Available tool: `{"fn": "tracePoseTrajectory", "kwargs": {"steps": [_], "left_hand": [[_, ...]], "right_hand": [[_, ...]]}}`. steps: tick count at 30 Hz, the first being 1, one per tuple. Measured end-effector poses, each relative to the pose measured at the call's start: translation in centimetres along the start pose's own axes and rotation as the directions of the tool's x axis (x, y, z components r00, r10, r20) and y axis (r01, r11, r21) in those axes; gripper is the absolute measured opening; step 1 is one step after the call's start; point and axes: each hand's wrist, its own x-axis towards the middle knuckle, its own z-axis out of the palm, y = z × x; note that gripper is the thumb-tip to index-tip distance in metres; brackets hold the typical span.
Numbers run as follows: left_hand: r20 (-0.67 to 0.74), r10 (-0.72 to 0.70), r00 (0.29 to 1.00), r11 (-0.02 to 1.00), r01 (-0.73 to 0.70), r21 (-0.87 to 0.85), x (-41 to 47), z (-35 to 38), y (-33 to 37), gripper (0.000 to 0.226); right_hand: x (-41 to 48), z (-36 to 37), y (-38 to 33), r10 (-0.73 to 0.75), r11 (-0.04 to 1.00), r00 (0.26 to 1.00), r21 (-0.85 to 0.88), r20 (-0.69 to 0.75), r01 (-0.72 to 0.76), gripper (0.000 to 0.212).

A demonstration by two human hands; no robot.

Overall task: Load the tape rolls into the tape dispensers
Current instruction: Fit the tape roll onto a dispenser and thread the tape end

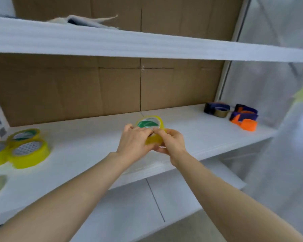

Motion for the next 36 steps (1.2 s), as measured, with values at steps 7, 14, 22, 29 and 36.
{"fn": "tracePoseTrajectory", "kwargs": {"steps": [7, 14, 22, 29, 36], "left_hand": [[0.19, 0.082, 0.978, 0.966, -0.031, -0.256, 7.4, 7.9, 13.7, 0.022], [0.316, 0.245, 0.917, 0.925, -0.123, -0.359, 14.3, 13.5, 22.6, 0.01], [0.241, 0.263, 0.934, 0.858, -0.113, -0.501, 23.8, 21.9, 26.8, 0.029], [0.048, 0.171, 0.984, 0.786, -0.107, -0.609, 31.2, 28.1, 29.4, 0.043], [0.383, 0.036, 0.923, 0.823, 0.19, -0.535, 34.9, 34.6, 29.6, 0.06]], "right_hand": [[2.5, -16.7, -1.9, -0.003, 0.999, 0.983, -0.042, -0.185, -0.004, 0.044], [6.6, -28.1, -3.0, -0.006, 1.0, 0.948, 0.008, -0.319, 0.009, 0.056], [14.9, -37.7, -5.7, 0.061, 0.99, 0.91, 0.142, -0.409, -0.003, 0.054], [22.2, -44.8, -9.5, 0.01, 0.995, 0.874, 0.09, -0.486, 0.039, 0.055], [28.3, -49.5, -10.2, 0.036, 0.992, 0.858, 0.122, -0.513, 0.032, 0.04]]}}
